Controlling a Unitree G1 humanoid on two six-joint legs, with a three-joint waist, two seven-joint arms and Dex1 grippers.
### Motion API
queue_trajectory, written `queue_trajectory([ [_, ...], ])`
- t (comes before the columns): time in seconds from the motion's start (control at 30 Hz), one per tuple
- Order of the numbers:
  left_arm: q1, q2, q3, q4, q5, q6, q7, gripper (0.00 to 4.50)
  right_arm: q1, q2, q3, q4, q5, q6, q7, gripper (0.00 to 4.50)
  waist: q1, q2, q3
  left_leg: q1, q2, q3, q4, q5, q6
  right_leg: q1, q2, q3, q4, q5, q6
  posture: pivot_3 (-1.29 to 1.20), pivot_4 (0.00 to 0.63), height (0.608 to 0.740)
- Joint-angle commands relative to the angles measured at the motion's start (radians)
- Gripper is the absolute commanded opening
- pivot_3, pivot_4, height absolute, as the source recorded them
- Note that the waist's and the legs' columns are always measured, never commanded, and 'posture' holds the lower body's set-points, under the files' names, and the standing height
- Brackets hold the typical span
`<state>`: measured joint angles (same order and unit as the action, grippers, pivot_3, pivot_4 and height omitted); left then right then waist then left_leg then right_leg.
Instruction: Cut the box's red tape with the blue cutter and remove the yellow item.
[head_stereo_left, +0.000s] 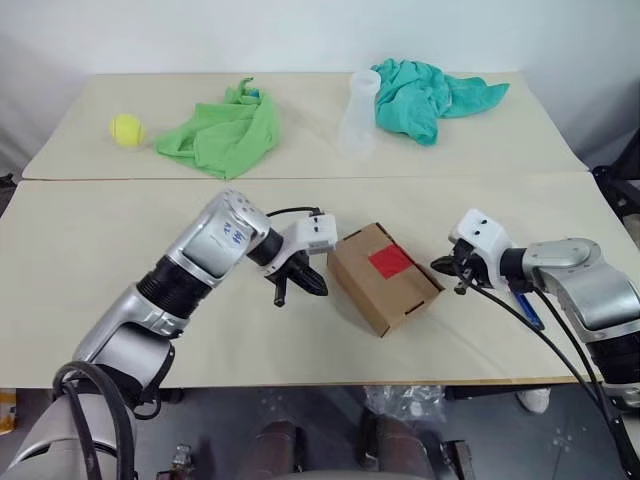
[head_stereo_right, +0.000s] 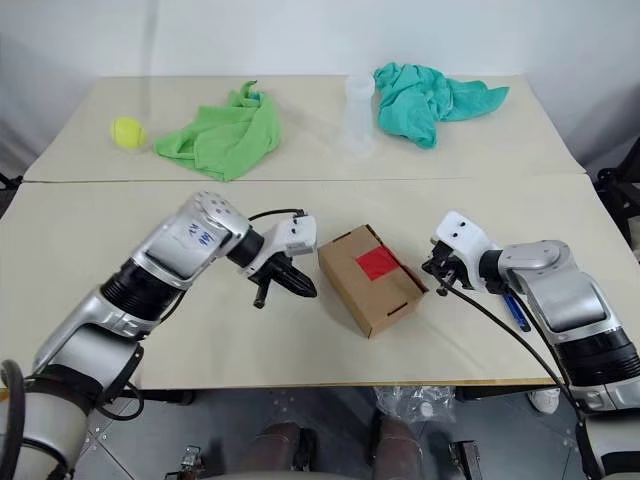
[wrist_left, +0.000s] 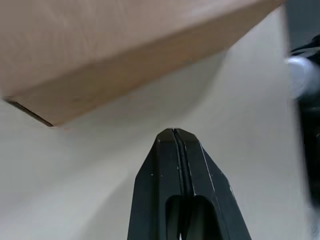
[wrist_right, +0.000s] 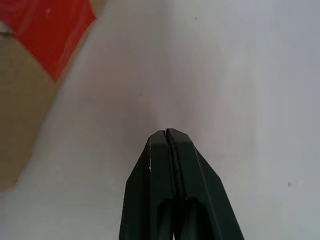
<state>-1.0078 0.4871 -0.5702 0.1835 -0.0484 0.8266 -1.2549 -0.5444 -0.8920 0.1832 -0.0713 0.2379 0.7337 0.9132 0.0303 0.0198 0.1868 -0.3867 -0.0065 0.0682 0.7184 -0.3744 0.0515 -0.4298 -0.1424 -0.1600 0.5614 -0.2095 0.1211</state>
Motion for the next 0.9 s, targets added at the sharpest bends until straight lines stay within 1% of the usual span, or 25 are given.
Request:
queue_trajectory([
  [0.03, -0.017, -0.054, 0.018, 0.079, 0.041, -0.074, 0.090, 0.00, 0.025, -0.012, -0.020, -0.115, 0.031, 0.084, 0.012, 0.03, 0.000, 0.000, 0.000, 0.000, 0.000, 0.000, 0.000, 0.000, 0.000, 0.000, 0.000, 0.000, 0.000, 0.000, 0.000, 0.00, 0.150, 0.740],
  [0.13, -0.032, -0.116, 0.045, 0.164, 0.046, -0.114, 0.145, 0.00, 0.073, -0.016, -0.050, -0.225, 0.060, 0.162, -0.007, 0.03, 0.001, 0.000, 0.000, 0.000, 0.000, 0.000, 0.000, 0.000, 0.000, 0.000, 0.000, 0.000, 0.000, 0.000, 0.000, 0.00, 0.150, 0.740],
  [0.2, -0.038, -0.137, 0.052, 0.195, 0.048, -0.133, 0.153, 0.00, 0.096, -0.017, -0.067, -0.284, 0.077, 0.209, -0.022, 0.03, 0.005, 0.000, 0.000, 0.000, 0.000, 0.000, 0.001, 0.000, 0.000, 0.001, 0.000, 0.000, 0.001, 0.000, 0.000, 0.00, 0.150, 0.740],
  [0.47, -0.059, -0.175, 0.046, 0.271, 0.066, -0.190, 0.133, 0.00, 0.149, -0.011, -0.117, -0.440, 0.127, 0.353, -0.092, 0.03, 0.016, 0.000, 0.000, 0.002, 0.000, 0.000, 0.006, 0.000, 0.000, 0.001, 0.000, 0.002, 0.006, 0.000, 0.000, 0.00, 0.150, 0.740],
  [0.6, -0.073, -0.201, 0.053, 0.318, 0.074, -0.220, 0.143, 0.00, 0.159, -0.002, -0.139, -0.457, 0.129, 0.390, -0.143, 0.03, 0.023, 0.000, 0.000, 0.002, 0.000, 0.000, 0.007, 0.000, 0.000, 0.001, 0.000, 0.002, 0.006, 0.000, 0.000, 0.00, 0.150, 0.740],
  [0.77, -0.094, -0.224, 0.063, 0.372, 0.085, -0.252, 0.143, 0.00, 0.177, -0.027, -0.146, -0.451, 0.113, 0.401, -0.185, 0.03, 0.026, 0.000, 0.000, 0.001, 0.000, 0.000, 0.008, 0.000, 0.000, 0.002, -0.001, 0.002, 0.007, 0.000, 0.000, 0.00, 0.150, 0.740],
  [0.83, -0.098, -0.215, 0.073, 0.379, 0.087, -0.253, 0.141, 0.00, 0.197, -0.047, -0.181, -0.458, 0.114, 0.405, -0.192, 0.03, 0.024, 0.000, 0.000, 0.001, -0.001, 0.000, 0.008, 0.000, 0.000, 0.001, -0.001, 0.002, 0.007, 0.000, 0.000, 0.00, 0.150, 0.740],
  [0.9, -0.105, -0.190, 0.087, 0.385, 0.089, -0.253, 0.136, 0.00, 0.227, -0.089, -0.245, -0.466, 0.114, 0.412, -0.194, 0.03, 0.023, 0.000, 0.000, 0.001, -0.001, 0.000, 0.008, 0.000, 0.000, 0.001, -0.001, 0.002, 0.007, 0.000, 0.000, 0.00, 0.150, 0.740],
])
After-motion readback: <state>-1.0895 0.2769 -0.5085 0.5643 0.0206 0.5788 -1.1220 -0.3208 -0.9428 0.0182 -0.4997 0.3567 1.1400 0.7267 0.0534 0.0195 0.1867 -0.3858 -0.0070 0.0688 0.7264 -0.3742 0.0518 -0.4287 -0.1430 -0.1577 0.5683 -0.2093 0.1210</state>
